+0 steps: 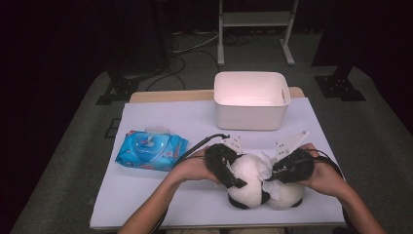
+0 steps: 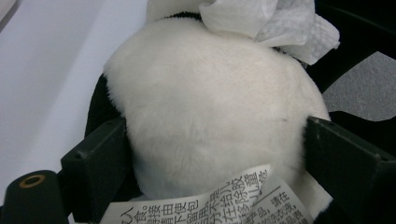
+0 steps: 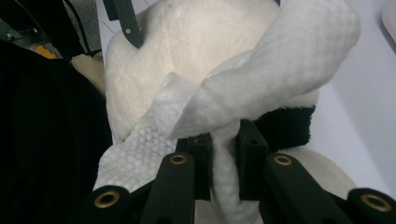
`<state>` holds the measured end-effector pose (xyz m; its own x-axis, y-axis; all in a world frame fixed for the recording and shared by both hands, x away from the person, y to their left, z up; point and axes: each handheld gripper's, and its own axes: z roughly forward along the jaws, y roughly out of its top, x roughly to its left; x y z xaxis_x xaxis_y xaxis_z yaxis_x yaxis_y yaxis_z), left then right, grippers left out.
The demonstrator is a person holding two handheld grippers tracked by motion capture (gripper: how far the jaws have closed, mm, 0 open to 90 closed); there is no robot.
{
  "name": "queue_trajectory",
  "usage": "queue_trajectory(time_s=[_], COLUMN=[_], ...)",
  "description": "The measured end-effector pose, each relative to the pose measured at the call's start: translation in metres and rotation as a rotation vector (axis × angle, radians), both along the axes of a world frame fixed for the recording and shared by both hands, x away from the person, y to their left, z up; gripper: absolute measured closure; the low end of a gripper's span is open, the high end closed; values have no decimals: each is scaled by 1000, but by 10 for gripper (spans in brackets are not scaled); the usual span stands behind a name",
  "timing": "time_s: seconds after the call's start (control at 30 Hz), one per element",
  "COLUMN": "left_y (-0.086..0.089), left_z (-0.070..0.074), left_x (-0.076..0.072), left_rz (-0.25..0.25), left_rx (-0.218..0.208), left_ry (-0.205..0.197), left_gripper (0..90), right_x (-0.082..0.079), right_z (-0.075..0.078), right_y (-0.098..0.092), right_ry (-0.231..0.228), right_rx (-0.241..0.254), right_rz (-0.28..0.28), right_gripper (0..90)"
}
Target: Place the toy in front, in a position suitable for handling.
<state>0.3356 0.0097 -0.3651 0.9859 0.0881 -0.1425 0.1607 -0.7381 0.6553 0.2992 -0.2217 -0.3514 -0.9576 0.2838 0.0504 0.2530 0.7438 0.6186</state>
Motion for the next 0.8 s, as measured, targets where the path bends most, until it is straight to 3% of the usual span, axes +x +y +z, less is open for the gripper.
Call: queue_trajectory(time_s=[0.17,0.27,0.37,0.47,0.7,0.8], left_y=[-12,-11,-5,-4,-6,-2], left_z=[-10,-12,-8,-2,18,20], left_x=[3,7,11,15,26,32], left_rz=[27,47,63,58,24,34], left_rx=[46,32,-5,-13,38,56], left_ry=[2,-11,-34,-54,-150,-149], left_gripper=[23,69,218,255,287,287], right_x=[5,10,14,18,33,42], right_z=[-4,-6,-3,4,19,19], right_y=[4,6,3,-1,4,9], right_ry=[5,3,-18,-37,-69,-62], right_rx=[3,2,14,24,57,70], right_rz=[-2,-7,-31,-36,-41,-45], right_gripper=[793,793,792,790,787,787])
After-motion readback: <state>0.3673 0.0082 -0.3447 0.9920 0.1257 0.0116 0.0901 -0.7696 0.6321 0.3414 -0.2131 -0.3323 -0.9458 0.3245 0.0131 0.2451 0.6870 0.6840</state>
